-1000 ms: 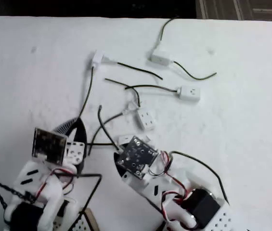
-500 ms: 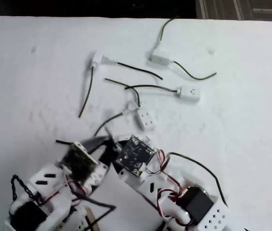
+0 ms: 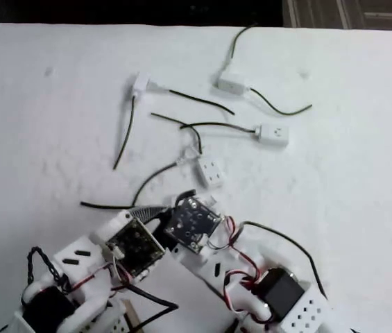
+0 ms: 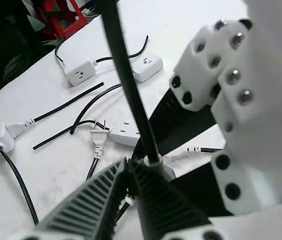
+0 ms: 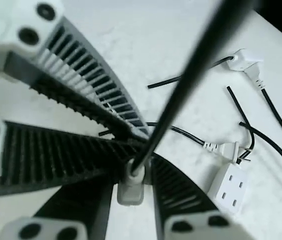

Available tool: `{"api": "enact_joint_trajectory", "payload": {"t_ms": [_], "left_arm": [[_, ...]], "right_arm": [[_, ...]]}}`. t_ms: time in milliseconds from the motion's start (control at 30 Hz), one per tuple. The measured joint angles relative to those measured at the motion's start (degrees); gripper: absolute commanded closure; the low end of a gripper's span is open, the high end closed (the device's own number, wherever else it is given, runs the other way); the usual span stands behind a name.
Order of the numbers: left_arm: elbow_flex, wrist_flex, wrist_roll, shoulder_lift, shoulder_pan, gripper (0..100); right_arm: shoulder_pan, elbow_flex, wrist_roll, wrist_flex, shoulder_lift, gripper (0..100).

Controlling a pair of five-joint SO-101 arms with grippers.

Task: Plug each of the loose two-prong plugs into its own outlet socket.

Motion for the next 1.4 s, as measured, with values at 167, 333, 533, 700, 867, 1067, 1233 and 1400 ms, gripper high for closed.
{"api": "enact_joint_trajectory", "payload": {"t_ms": [167, 333, 533, 700, 867, 1067, 1233, 1400], "left_arm": [[0.1, 0.0, 0.0, 0.0, -7.2, 98], [2.5, -3.3, 0.0, 0.0, -17.9, 98], [5.5, -9.4, 0.7, 0.3, -24.2, 97], [5.9, -7.9, -3.9, 0.1, -22.1, 92], [5.9, -7.1, -6.4, 0.1, -20.3, 90], [2.7, -4.3, -8.3, 2.4, -20.3, 90], [-6.4, -3.2, -8.4, 15.6, -20.3, 90], [-14.4, -3.2, -14.2, 35.7, -20.3, 83]], "right_arm": [[1.1, -0.1, -1.7, -0.4, -0.1, 98.1], [8.9, -0.1, -5.0, -1.9, -0.1, 98.2], [18.5, -0.1, -9.2, -1.9, -0.1, 98.2], [28.3, -0.1, -10.8, -3.7, -0.1, 98.2], [32.4, -0.1, -10.9, -3.9, -0.1, 98.2], [35.1, -0.1, -10.9, -3.9, -0.1, 98.2], [35.2, -0.1, -10.9, -3.9, -0.1, 98.2], [35.1, -0.1, -10.9, -3.9, -0.1, 98.2]]}}
